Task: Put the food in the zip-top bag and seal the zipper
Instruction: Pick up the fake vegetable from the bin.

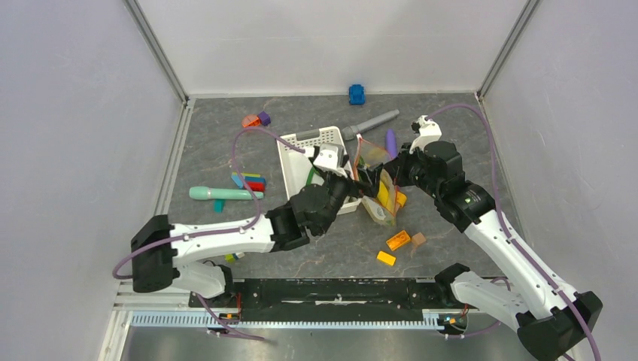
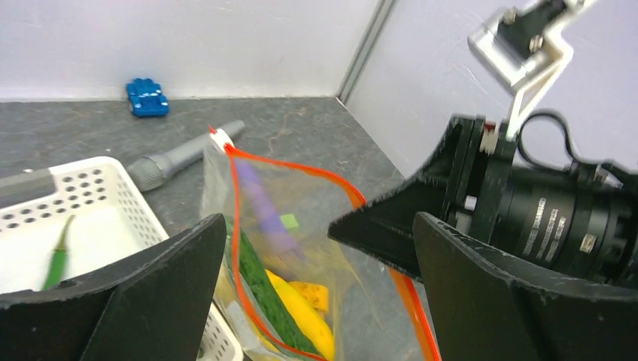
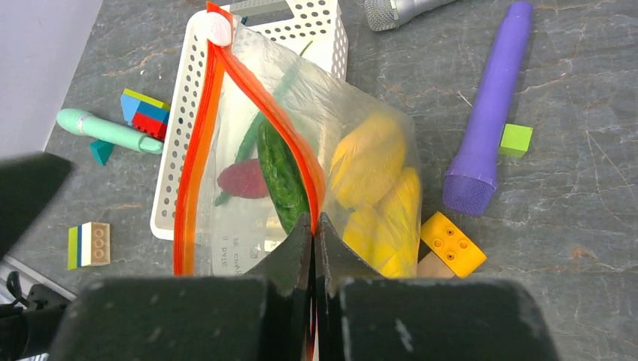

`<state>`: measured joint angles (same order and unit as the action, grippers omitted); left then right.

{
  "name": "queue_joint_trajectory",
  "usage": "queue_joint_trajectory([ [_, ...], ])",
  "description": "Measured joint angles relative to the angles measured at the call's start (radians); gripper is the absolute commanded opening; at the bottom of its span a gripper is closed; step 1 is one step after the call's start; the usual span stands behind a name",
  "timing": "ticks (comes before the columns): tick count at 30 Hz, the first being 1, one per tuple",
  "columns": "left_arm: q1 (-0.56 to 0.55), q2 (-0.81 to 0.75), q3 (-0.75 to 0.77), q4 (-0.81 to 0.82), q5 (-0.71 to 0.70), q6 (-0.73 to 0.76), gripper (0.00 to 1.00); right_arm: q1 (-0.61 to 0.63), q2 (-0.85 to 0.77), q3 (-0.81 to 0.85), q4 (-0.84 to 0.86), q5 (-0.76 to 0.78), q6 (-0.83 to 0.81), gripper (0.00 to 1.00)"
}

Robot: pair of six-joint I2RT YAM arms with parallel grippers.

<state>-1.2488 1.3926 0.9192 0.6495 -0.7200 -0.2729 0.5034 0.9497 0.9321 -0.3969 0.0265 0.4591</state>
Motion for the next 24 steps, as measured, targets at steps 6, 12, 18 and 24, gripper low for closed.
queue_joint_trajectory([
  [6, 0.049, -0.094, 0.151, -0.388, -0.025, -0.068, 1.0, 0.0, 0.0, 0.0, -0.008, 0.004, -0.049, 0.01],
  [12, 0.343, -0.14, 0.174, -0.708, 0.198, -0.219, 1.0, 0.0, 0.002, 0.008, -0.032, 0.011, -0.092, 0.01],
  [18, 0.528, -0.038, 0.226, -0.956, 0.387, -0.318, 1.0, 0.0, 0.017, 0.016, -0.039, 0.013, -0.113, 0.01],
  [24, 0.562, 0.164, 0.309, -1.053, 0.569, -0.402, 1.0, 0.0, 0.034, 0.016, -0.045, 0.013, -0.118, 0.01],
])
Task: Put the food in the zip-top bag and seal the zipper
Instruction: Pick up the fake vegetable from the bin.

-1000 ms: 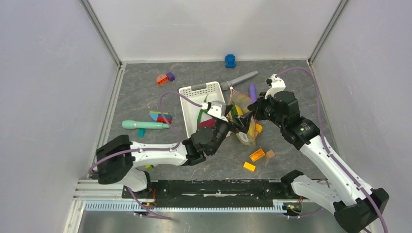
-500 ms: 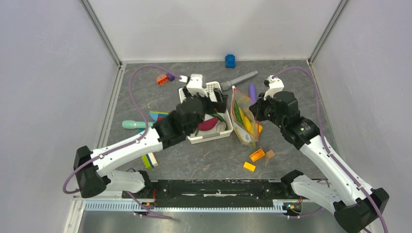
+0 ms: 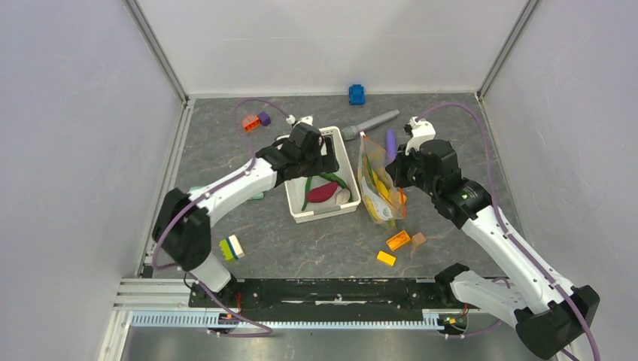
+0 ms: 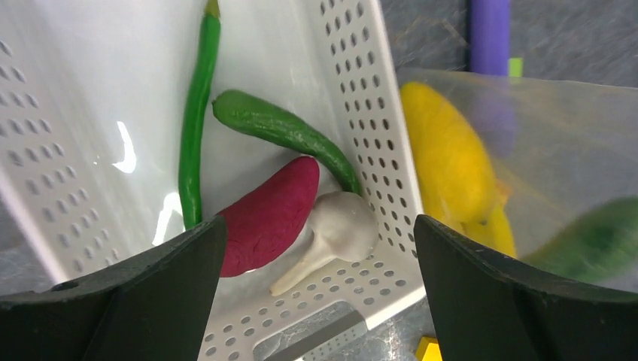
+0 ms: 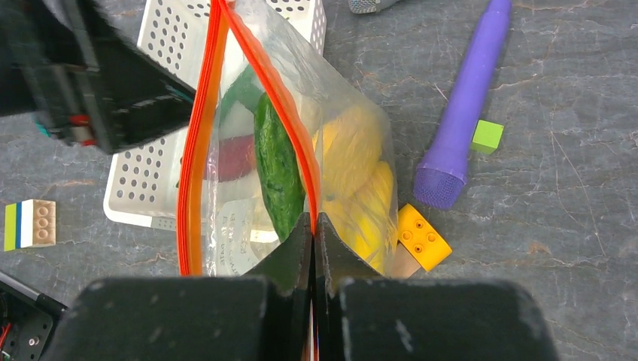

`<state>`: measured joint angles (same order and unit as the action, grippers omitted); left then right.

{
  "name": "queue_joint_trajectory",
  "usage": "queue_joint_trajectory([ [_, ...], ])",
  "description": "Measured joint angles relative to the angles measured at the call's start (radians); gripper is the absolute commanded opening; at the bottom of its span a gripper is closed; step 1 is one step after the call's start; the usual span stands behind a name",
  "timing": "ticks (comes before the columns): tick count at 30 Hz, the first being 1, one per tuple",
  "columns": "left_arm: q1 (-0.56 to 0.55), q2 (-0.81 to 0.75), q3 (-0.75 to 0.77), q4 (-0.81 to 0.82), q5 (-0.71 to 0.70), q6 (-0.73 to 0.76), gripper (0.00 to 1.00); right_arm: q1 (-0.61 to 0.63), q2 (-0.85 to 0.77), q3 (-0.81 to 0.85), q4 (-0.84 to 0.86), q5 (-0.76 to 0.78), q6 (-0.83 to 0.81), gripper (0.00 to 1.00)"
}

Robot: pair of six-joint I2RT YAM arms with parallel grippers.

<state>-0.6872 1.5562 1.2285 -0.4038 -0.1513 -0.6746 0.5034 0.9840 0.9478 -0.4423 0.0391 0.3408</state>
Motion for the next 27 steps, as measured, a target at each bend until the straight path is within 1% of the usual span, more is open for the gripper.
queue_joint_trajectory([
  [6, 0.008, 0.185, 0.048, -0.031, 0.058, -0.118, 0.99, 0.0, 0.0, 0.0, -0.002, 0.007, -0.002, 0.01],
  [12, 0.008, 0.316, 0.077, -0.027, 0.046, -0.212, 0.94, 0.0, 0.006, 0.0, -0.004, 0.01, -0.002, 0.0],
  [18, 0.008, 0.356, 0.09, -0.018, 0.004, -0.266, 0.89, 0.0, 0.009, 0.0, -0.01, 0.014, -0.002, 0.0],
  [23, 0.008, 0.38, 0.13, -0.011, -0.036, -0.287, 0.87, 0.0, 0.013, 0.0, -0.011, 0.014, -0.002, 0.0],
  [27, 0.008, 0.416, 0.174, -0.013, -0.064, -0.295, 0.84, 0.0, 0.013, 0.0, -0.014, 0.014, -0.002, 0.0],
])
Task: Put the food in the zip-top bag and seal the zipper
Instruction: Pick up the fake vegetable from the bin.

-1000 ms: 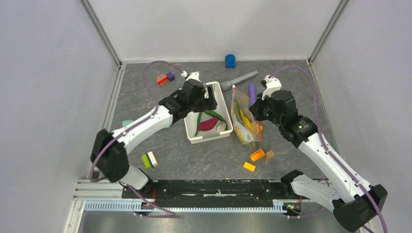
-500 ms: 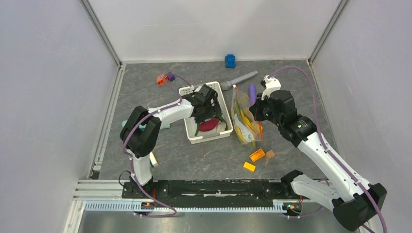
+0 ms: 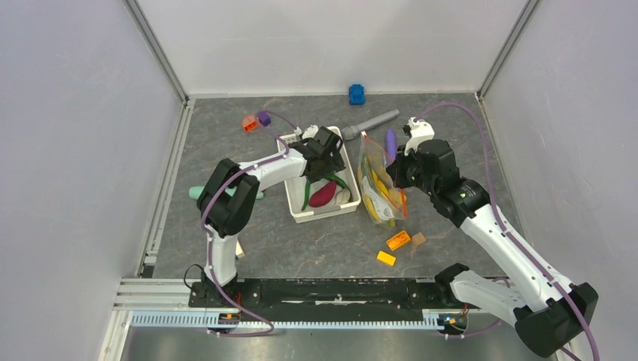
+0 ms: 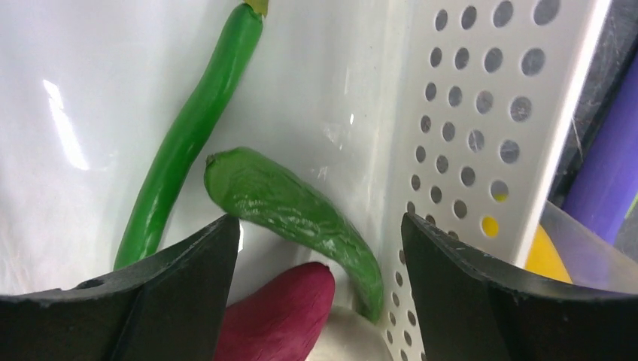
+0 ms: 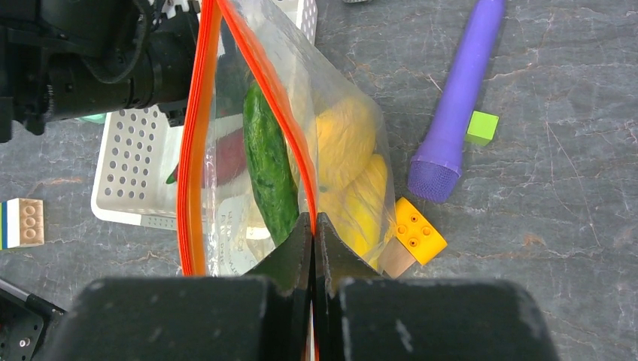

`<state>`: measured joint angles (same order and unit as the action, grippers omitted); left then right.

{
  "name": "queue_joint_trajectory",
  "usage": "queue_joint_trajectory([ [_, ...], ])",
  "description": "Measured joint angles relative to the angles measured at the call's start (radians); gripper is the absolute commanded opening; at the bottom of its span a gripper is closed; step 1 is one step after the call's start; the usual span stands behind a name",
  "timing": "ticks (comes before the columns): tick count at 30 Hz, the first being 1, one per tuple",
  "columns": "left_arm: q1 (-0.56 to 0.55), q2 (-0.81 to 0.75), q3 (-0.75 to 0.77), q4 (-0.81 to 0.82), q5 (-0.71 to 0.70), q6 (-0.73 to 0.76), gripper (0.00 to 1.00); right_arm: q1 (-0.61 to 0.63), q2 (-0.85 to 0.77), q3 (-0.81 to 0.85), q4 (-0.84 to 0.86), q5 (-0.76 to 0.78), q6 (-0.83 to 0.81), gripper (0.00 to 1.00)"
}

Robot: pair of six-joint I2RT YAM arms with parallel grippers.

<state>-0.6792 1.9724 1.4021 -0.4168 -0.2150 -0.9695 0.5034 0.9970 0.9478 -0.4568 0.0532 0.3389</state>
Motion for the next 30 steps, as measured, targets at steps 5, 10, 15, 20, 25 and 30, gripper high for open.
queue_joint_trajectory([
  [5, 0.0, 0.053, 0.032, -0.004, -0.021, -0.008, 0.76, 0.0, 0.0, 0.0, -0.001, 0.0, 0.0, 0.0],
  [10, 0.0, 0.078, 0.061, -0.008, -0.047, -0.01, 0.62, 0.0, 0.0, 0.0, -0.002, 0.003, 0.0, 0.0],
  [15, 0.0, 0.092, 0.066, -0.01, -0.064, -0.011, 0.48, 0.0, 0.0, 0.0, -0.006, 0.005, 0.0, 0.0],
  [20, 0.0, 0.096, 0.074, -0.024, -0.075, -0.014, 0.32, 0.0, 0.0, 0.0, -0.008, 0.008, 0.0, 0.0],
  [25, 0.0, 0.096, 0.082, -0.041, -0.09, -0.013, 0.14, 0.0, 0.0, 0.0, -0.008, 0.008, 0.0, 0.0],
  [30, 0.0, 0.089, 0.082, -0.054, -0.095, -0.01, 0.02, 0.0, 0.0, 0.0, -0.009, 0.008, -0.003, 0.0],
])
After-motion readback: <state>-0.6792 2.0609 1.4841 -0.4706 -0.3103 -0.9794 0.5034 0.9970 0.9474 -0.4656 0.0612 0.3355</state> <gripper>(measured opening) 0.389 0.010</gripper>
